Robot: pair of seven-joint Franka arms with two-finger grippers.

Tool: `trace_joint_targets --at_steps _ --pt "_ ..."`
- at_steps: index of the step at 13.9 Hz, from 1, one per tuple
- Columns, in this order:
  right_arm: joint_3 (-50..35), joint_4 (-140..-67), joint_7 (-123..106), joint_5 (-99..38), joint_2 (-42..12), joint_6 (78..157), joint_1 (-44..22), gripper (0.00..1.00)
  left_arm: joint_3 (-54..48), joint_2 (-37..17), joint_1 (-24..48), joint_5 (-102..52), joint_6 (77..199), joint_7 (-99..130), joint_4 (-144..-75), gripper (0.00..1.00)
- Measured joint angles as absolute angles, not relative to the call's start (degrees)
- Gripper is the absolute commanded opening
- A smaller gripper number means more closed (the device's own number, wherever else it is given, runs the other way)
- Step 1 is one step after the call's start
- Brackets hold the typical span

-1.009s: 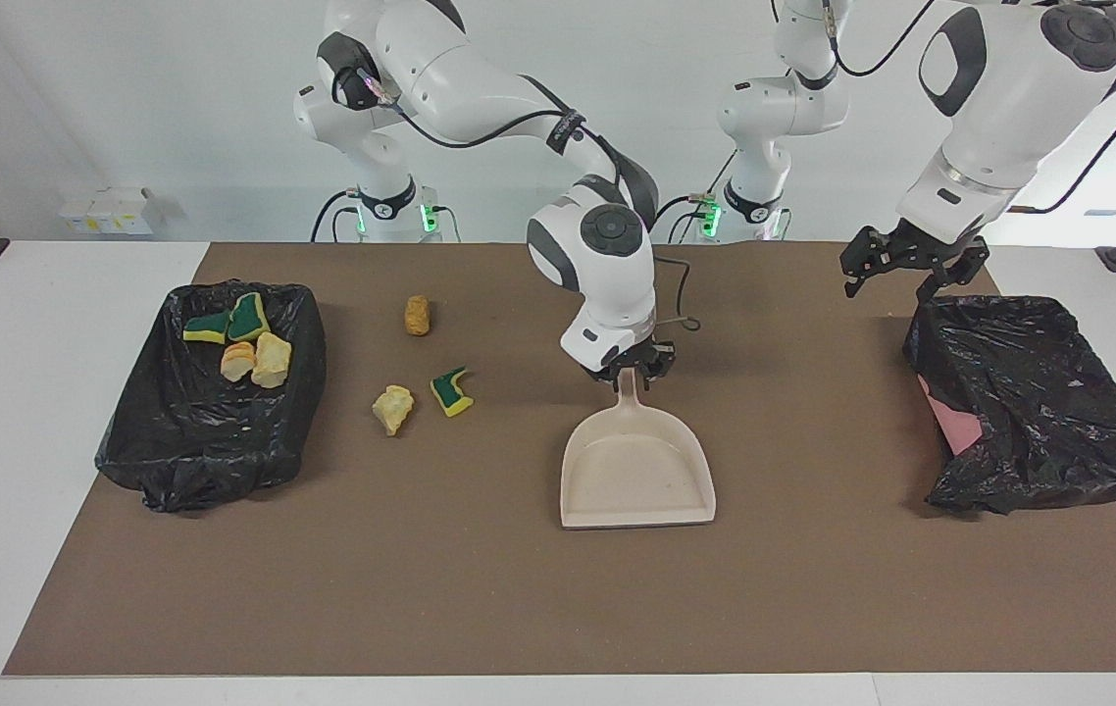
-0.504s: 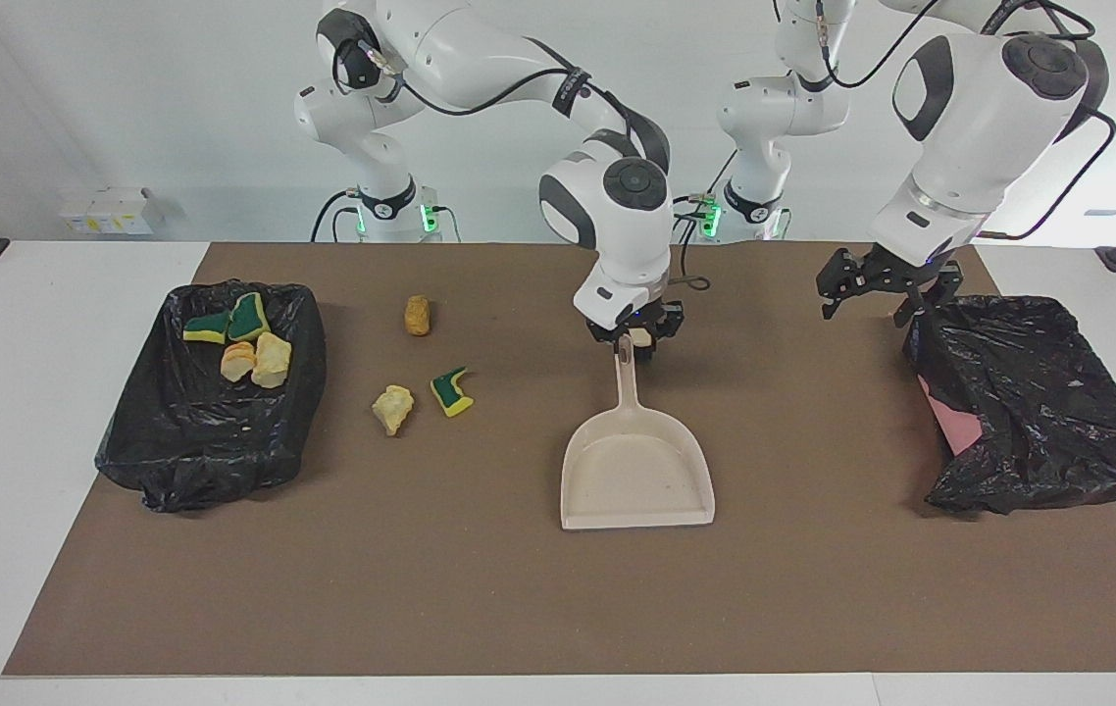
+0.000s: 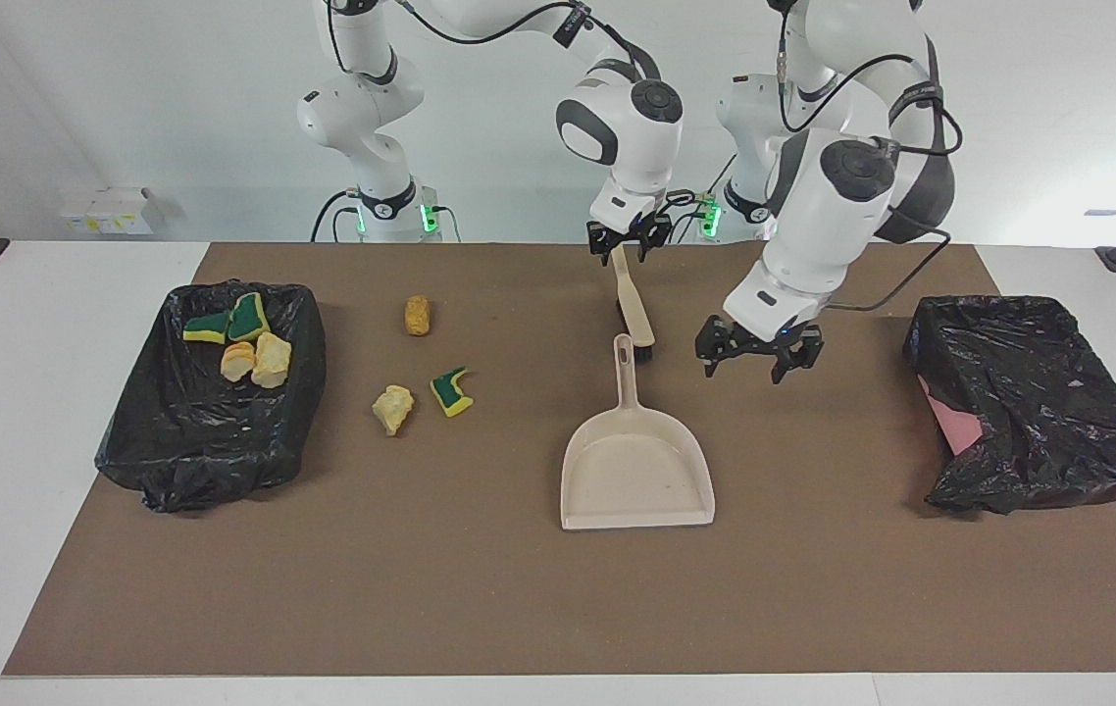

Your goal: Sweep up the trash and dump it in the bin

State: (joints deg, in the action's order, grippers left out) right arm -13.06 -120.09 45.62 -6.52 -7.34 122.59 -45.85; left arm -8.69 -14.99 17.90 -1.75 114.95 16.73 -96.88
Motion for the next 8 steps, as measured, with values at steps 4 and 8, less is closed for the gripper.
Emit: trace_joint_targets --at_steps 4,8 --pt "-13.05 -121.77 45.62 -6.58 -7.32 123.49 -46.37 0.50 -8.71 -15.81 21.63 -1.75 121.28 21.35 -101.66 1.00" --pt "-13.04 -121.77 45.62 -7.95 -7.32 123.66 -46.42 0.22 -8.73 -16.04 24.53 -1.75 123.33 25.30 -104.68 1.00"
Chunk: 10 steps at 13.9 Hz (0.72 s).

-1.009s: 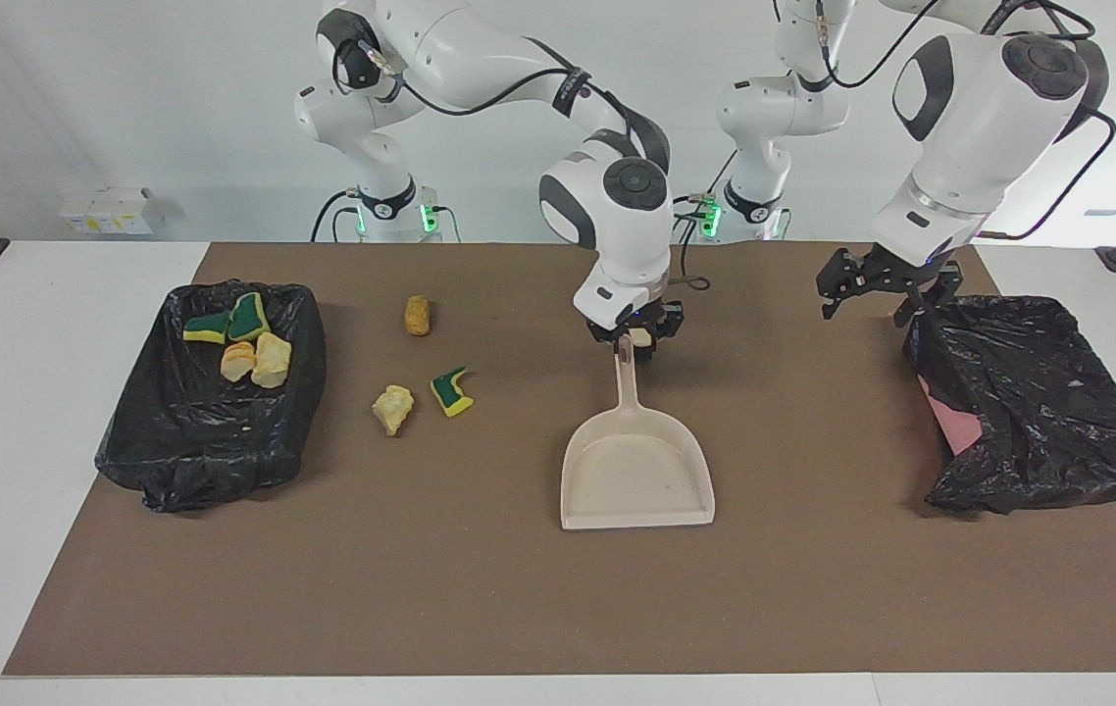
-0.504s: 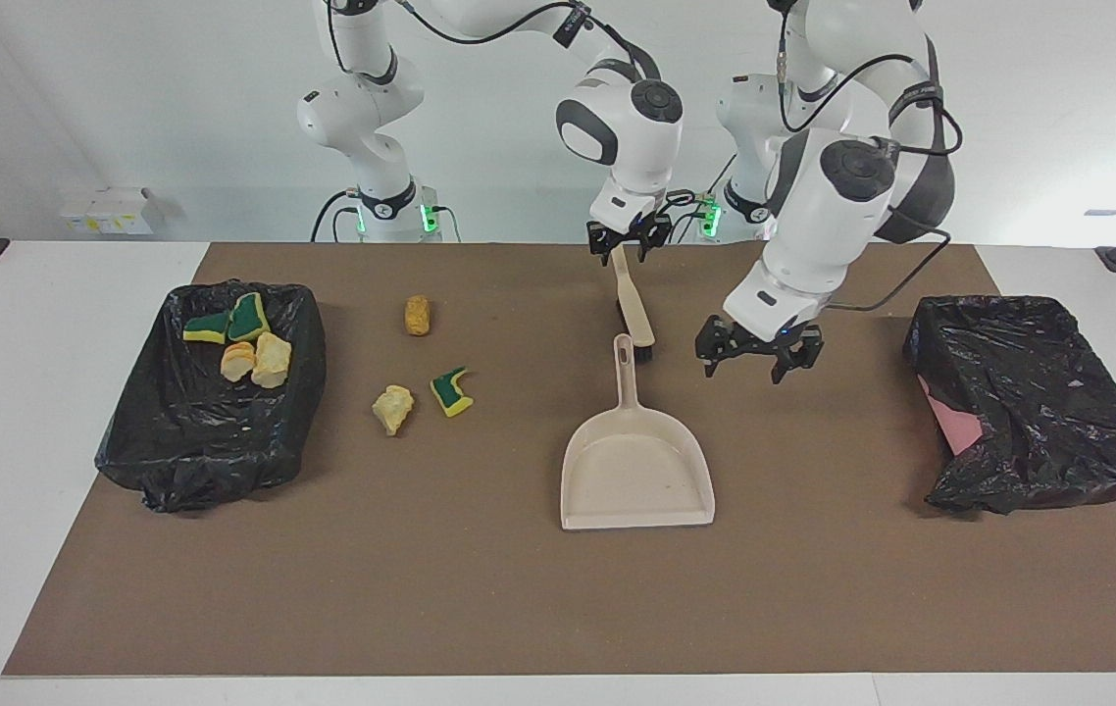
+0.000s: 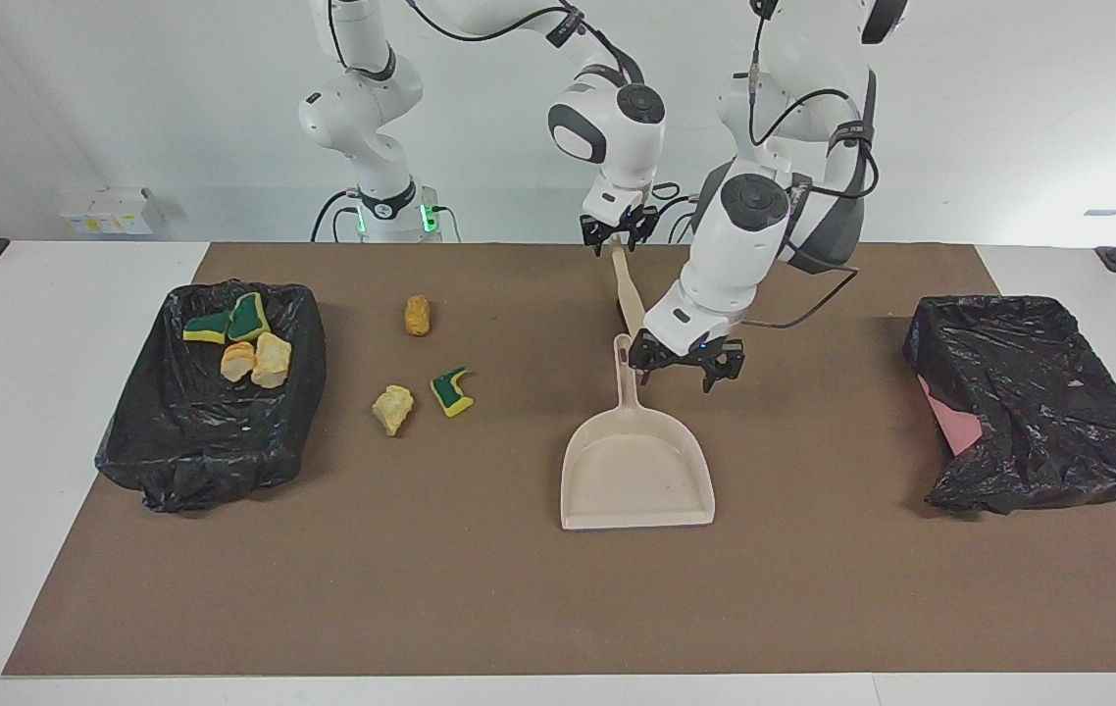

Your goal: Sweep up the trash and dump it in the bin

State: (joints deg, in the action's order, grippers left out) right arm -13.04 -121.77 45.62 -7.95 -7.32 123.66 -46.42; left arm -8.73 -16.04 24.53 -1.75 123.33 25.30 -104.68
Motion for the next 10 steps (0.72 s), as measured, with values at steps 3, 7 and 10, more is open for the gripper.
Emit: trace_joint_targets --at_steps 3,7,10 --pt "-13.04 -121.78 45.62 -8.10 -7.31 123.68 -46.52 0.00 -8.70 -17.02 26.75 -1.74 124.17 27.58 -105.91 0.98" --pt "-13.03 -121.77 45.62 -8.15 -7.22 123.68 -46.79 0.00 -8.67 -17.82 27.41 -1.74 124.35 29.17 -106.96 0.00" --pt "-12.95 -121.70 49.45 -8.19 -6.19 123.42 -46.79 0.00 -8.59 -17.83 27.43 -1.25 124.34 29.90 -107.15 0.00"
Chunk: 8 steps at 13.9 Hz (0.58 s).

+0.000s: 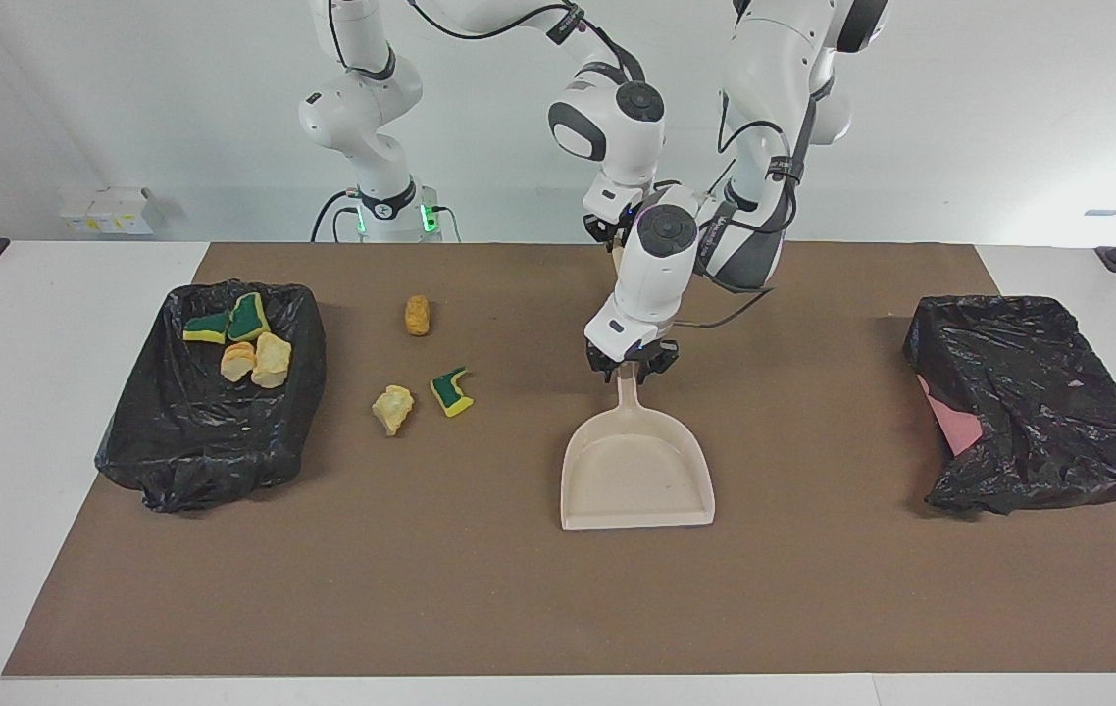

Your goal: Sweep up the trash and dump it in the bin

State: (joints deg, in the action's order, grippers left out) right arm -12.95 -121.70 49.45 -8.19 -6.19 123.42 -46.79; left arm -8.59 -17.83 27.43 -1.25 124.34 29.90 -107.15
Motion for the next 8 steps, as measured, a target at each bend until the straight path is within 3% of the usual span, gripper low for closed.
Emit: trace_joint_targets --at_steps 2,4,5,6,7,8 --pt "-12.86 -121.68 52.12 -8.18 -3.93 119.95 -46.76 0.00 -8.45 -17.74 27.42 -0.55 124.22 29.98 -106.99 0.00" --pt "-12.58 -121.82 53.42 -8.18 -0.16 114.32 -46.20 0.00 -8.31 -17.57 27.42 -0.09 124.14 29.98 -106.93 0.20" --pt "-12.46 -122.20 54.26 -8.18 2.09 111.75 -45.49 0.00 -8.25 -17.52 27.42 0.05 124.14 29.90 -106.94 0.22" --pt "-12.40 -123.02 55.01 -8.17 4.54 109.44 -44.64 0.00 -8.21 -17.50 27.42 0.13 124.14 29.83 -106.94 0.41" --pt "-12.33 -124.27 55.83 -8.16 7.16 106.76 -43.68 0.00 -8.21 -17.50 27.42 0.19 124.14 29.73 -106.94 0.49" --pt "-12.29 -125.55 56.31 -8.09 9.39 104.17 -42.79 0.00 -8.19 -17.47 27.42 0.28 124.17 29.52 -106.93 0.49"
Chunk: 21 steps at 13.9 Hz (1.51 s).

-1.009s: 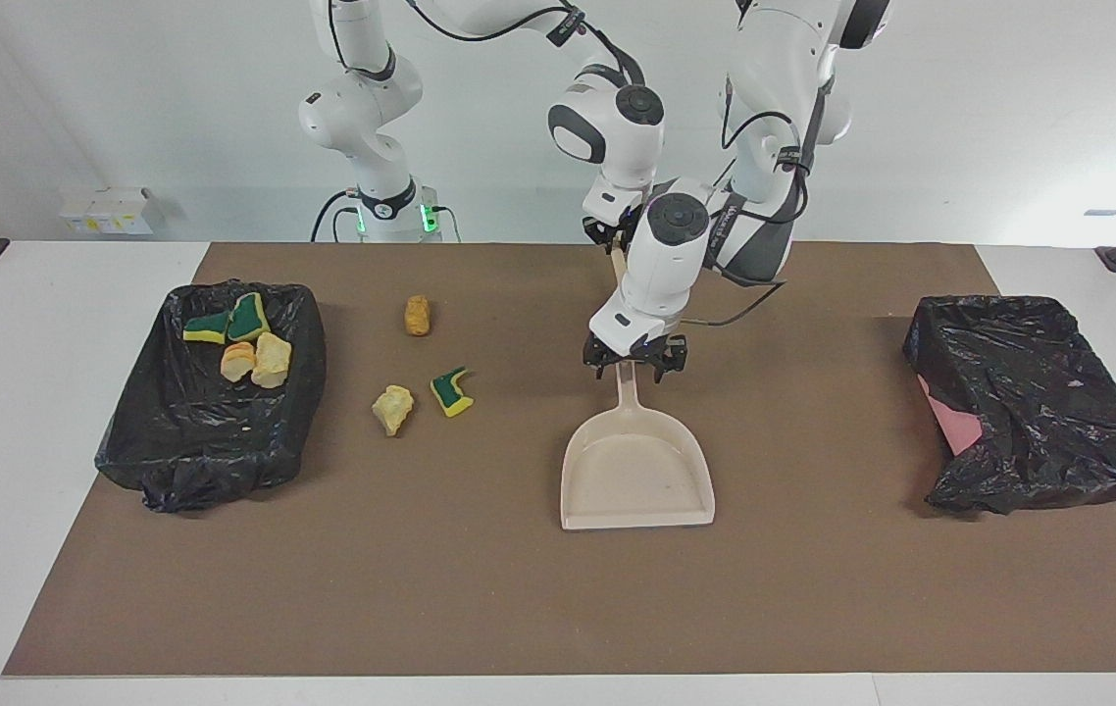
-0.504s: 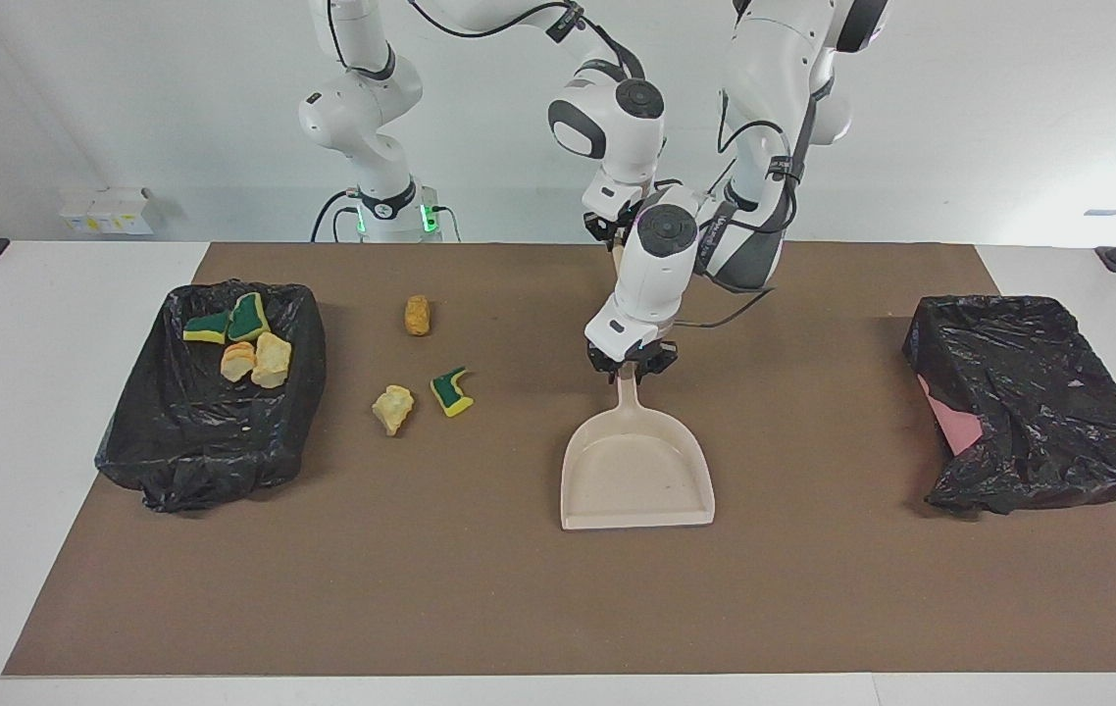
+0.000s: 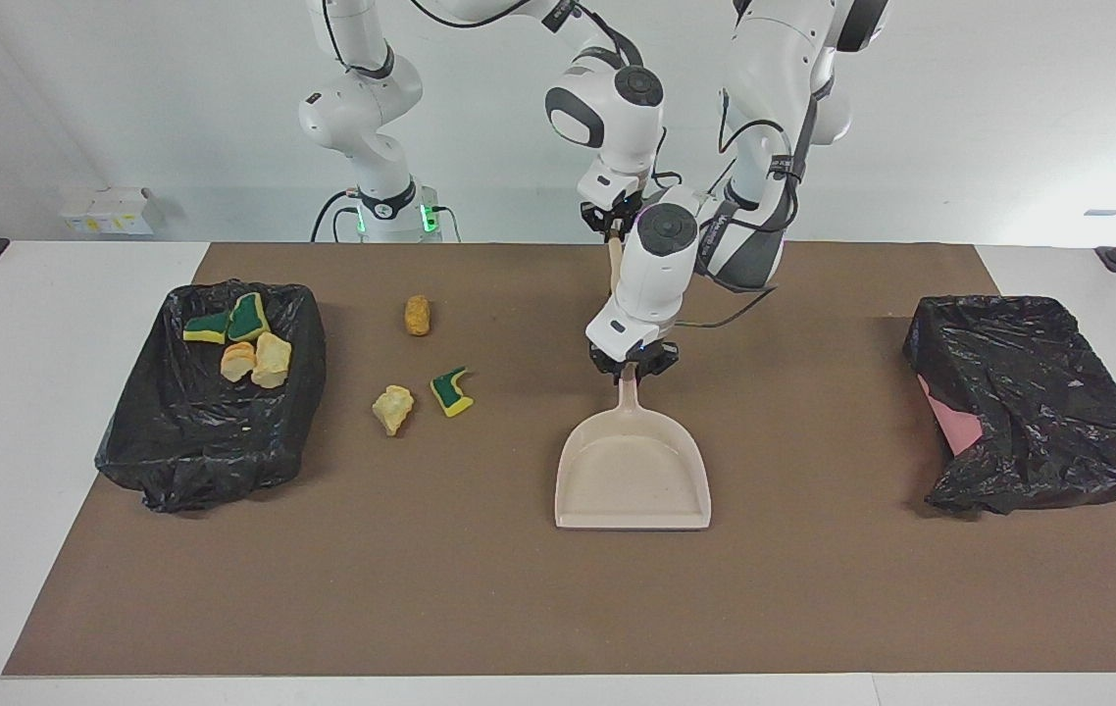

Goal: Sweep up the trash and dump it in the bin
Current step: 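Grasp the brush with the right gripper while the left gripper moves the dustpan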

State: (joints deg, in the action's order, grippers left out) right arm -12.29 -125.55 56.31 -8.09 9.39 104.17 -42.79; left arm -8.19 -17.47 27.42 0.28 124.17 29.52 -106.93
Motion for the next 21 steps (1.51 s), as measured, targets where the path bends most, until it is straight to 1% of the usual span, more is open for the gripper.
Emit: trace_joint_targets --at_steps 2,4,10,12,18,21 --pt "-12.24 -128.26 56.99 -7.82 13.17 99.10 -40.53 0.00 -8.13 -17.32 27.42 0.39 124.17 29.21 -106.92 0.47" --pt "-12.20 -130.95 57.80 -7.36 15.60 95.45 -37.21 0.00 -8.01 -17.25 27.41 0.57 124.18 29.15 -106.86 0.00" --pt "-12.11 -134.28 56.25 -3.53 16.18 86.59 -23.59 0.00 -7.22 -16.81 27.21 0.83 124.16 29.10 -105.78 0.00" --pt "-12.04 -135.76 53.71 -2.77 16.21 85.58 -20.26 0.00 -6.99 -15.87 26.30 0.98 123.71 27.61 -105.20 0.00" --pt "-12.18 -139.89 49.77 -4.33 17.92 87.02 -18.50 0.00 -6.80 -9.99 21.99 1.19 113.13 12.66 -105.05 0.00" --pt "-12.15 -142.77 46.72 -5.90 19.85 90.22 -17.35 0.00 -6.72 -6.95 18.99 1.25 107.42 2.67 -105.09 0.00"
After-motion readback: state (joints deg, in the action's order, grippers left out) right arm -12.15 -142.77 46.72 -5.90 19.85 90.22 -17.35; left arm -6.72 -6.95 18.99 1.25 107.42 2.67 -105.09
